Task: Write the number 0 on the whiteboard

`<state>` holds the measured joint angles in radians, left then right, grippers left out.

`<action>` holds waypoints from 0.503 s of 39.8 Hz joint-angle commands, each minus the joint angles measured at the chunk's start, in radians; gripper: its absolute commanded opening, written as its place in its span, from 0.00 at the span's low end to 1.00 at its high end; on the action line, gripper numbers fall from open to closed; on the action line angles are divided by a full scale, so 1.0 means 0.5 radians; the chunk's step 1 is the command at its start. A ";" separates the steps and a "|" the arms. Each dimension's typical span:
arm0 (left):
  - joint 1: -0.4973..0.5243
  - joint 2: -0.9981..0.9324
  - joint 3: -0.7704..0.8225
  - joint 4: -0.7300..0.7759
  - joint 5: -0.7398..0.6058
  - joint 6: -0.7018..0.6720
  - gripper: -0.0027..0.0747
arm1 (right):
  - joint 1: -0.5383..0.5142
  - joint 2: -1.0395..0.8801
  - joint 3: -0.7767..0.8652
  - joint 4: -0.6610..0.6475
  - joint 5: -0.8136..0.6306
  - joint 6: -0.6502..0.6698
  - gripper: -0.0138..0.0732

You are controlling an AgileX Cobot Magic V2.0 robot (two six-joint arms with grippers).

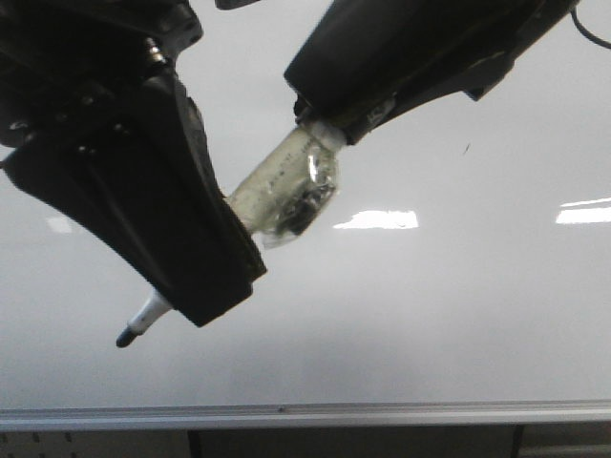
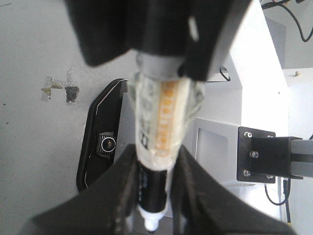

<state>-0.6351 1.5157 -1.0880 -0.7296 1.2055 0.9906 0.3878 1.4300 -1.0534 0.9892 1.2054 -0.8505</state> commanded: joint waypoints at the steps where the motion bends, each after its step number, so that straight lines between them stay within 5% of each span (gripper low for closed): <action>1: -0.016 -0.082 -0.061 -0.151 -0.013 0.002 0.43 | 0.004 -0.060 -0.060 0.130 0.259 -0.029 0.08; 9: -0.016 -0.082 -0.061 -0.153 -0.065 0.002 0.80 | 0.004 -0.060 -0.060 0.130 0.259 -0.029 0.08; 20: -0.016 -0.082 -0.061 -0.155 -0.093 0.002 0.82 | 0.004 -0.060 -0.063 -0.035 0.259 0.068 0.08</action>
<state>-0.6367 1.5157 -1.0880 -0.7476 1.1578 0.9906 0.3878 1.4300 -1.0534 0.9656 1.1992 -0.8366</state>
